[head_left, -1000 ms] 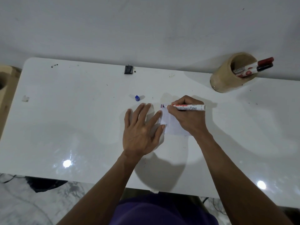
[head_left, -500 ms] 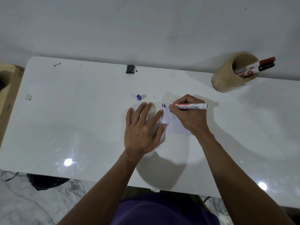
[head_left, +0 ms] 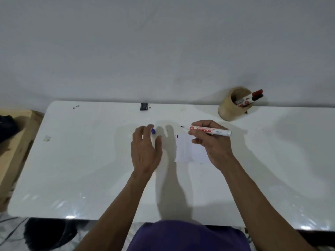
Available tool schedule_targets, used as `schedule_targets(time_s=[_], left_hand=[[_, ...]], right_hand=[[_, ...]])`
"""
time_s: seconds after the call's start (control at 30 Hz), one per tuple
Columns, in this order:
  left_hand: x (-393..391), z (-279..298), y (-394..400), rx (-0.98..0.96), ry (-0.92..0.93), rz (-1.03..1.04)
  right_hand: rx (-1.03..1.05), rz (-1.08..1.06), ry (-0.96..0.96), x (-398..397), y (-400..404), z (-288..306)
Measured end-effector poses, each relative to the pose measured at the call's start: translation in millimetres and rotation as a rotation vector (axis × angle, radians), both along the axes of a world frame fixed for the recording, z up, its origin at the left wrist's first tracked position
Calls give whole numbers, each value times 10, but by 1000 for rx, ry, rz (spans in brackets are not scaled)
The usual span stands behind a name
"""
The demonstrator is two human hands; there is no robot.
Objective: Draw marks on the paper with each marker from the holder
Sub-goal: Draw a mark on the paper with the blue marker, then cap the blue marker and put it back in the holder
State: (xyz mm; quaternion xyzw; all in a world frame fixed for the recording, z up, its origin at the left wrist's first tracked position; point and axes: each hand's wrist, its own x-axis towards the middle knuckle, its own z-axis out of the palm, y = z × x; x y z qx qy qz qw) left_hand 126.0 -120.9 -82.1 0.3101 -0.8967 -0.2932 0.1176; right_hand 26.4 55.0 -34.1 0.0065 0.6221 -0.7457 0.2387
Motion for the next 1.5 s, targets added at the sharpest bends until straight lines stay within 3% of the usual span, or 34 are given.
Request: schedule_targets(time_s=[0.13,0.5,0.57,0.73,0.87,1.07,1.5], left_hand=[[-226,108,-210,41,-188,-57],[-132,80,-378,13,-363,-62],[-24,160,-361,130,-284,-32],[334,557,-162,712,93,10],[616,687,-64,895,202,3],[984,743,0,977,236,5],[1084,830,10,884,185,-181]], right_hand=[[20,-59,-40,119,16,25],[40,-159,-37,392,63,159],[38,-157,-19,459,6,218],[87,-151,107,691,-162,442],[107,-170,176,926,-231,543],[166,-164,192,1278,-288,505],[229,-142,185,1526,-242,525]])
